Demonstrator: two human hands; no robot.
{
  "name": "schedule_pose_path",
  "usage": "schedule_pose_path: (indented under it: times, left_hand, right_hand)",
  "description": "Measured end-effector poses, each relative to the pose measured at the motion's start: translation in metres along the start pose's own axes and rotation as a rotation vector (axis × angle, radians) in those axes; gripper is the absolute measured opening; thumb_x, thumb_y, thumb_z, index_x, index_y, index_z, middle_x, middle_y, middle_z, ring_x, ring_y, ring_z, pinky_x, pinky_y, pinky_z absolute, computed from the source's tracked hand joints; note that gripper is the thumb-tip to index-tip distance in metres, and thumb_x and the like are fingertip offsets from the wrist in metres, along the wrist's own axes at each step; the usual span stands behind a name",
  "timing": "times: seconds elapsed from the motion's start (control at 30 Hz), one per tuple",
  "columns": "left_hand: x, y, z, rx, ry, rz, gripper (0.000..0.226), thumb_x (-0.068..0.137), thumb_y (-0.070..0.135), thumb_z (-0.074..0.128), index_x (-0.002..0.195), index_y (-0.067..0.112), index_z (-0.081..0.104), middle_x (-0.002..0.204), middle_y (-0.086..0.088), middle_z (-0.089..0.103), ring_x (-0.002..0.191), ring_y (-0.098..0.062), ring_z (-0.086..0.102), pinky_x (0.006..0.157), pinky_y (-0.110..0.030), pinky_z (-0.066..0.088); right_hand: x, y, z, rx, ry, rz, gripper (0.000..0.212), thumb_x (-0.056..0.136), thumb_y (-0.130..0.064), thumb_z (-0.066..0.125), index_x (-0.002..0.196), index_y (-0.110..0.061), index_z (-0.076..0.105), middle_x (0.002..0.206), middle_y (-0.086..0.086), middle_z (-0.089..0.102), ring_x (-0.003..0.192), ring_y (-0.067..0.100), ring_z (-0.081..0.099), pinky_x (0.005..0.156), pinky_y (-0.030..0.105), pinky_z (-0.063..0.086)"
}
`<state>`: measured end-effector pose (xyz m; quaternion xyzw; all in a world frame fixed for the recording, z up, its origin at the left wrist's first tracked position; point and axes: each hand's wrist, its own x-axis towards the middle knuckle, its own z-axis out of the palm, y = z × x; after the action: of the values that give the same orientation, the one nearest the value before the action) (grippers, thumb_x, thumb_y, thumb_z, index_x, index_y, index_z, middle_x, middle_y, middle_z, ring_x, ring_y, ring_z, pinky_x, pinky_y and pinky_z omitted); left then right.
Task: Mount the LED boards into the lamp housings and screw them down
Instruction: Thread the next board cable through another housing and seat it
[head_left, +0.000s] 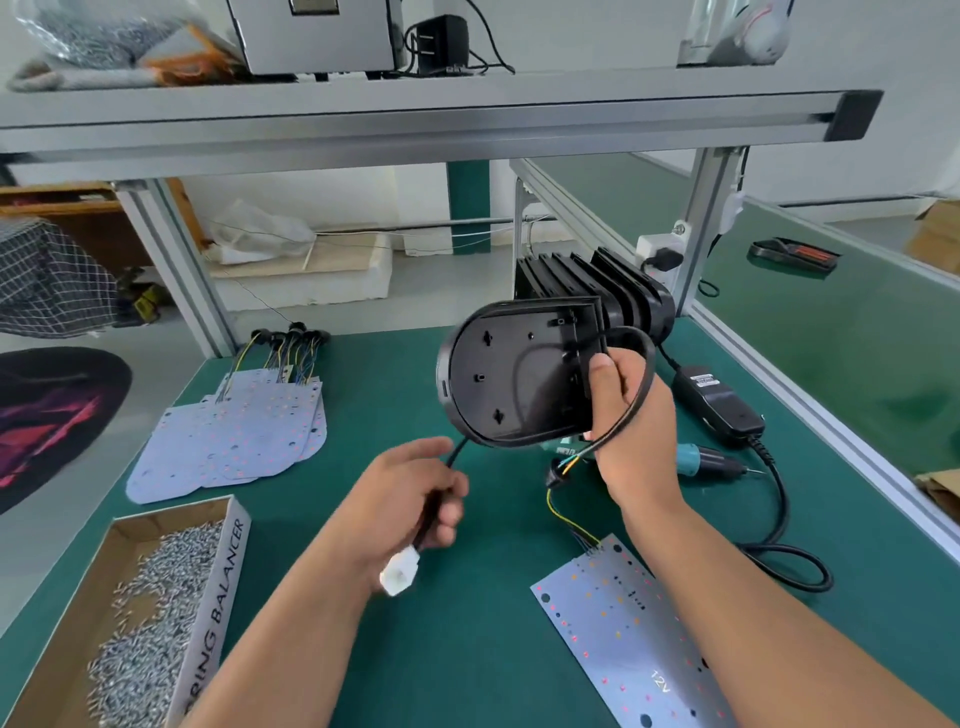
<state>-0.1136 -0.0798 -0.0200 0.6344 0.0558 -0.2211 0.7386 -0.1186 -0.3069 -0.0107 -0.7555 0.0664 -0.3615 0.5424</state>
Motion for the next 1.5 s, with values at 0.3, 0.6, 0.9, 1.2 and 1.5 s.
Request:
schedule_pose_path:
  times: [0.3,0.6,0.9,1.2,1.5]
  left_hand:
    - [0.013,-0.003,0.003,-0.246,-0.038,-0.060,0.033,0.105,-0.002,0.034,0.098,0.008,0.064,0.066,-0.005,0.056,0.048,-0.014,0.054,0.045,-0.028,0.055]
    - [0.020,0.009,-0.032,-1.090,0.330,0.160,0.044,0.107,0.013,0.048,0.064,0.016,0.035,0.103,-0.019,0.080,0.097,-0.032,0.081,0.090,-0.048,0.065]
    - [0.011,0.021,-0.034,-0.565,0.559,0.556,0.028,0.100,0.032,0.054,0.077,0.025,0.040,0.069,0.002,0.045,0.053,-0.015,0.035,0.048,-0.026,0.035]
    - [0.003,0.014,-0.024,0.355,0.127,0.666,0.025,0.085,0.051,0.081,0.097,0.029,0.080,0.070,0.020,0.068,0.060,0.005,0.058,0.059,-0.007,0.045]
    - [0.013,0.011,-0.033,0.606,0.042,0.417,0.039,0.087,0.052,0.071,0.071,0.017,0.064,0.060,0.014,0.048,0.053,-0.009,0.038,0.051,-0.020,0.032]
  right_hand:
    - [-0.007,-0.007,0.008,-0.070,-0.194,-0.006,0.026,0.111,-0.019,0.052,0.092,-0.007,0.065,0.079,0.019,0.060,0.068,0.023,0.049,0.068,0.046,0.044]
    - [-0.002,-0.002,0.003,0.067,-0.079,0.074,0.023,0.111,-0.018,0.051,0.096,-0.013,0.068,0.084,0.007,0.065,0.076,0.012,0.053,0.071,0.032,0.044]
    - [-0.006,-0.002,0.005,-0.057,-0.152,0.002,0.025,0.110,-0.018,0.052,0.091,-0.008,0.064,0.083,0.011,0.063,0.081,0.029,0.055,0.078,0.045,0.046]
    - [-0.004,-0.001,0.002,-0.110,-0.186,-0.032,0.013,0.106,-0.025,0.063,0.099,-0.026,0.073,0.089,-0.013,0.072,0.087,0.006,0.064,0.072,0.010,0.042]
    - [-0.008,-0.001,0.002,-0.102,-0.225,-0.006,0.013,0.106,-0.031,0.063,0.093,-0.031,0.068,0.084,-0.008,0.069,0.074,0.009,0.059,0.066,0.012,0.043]
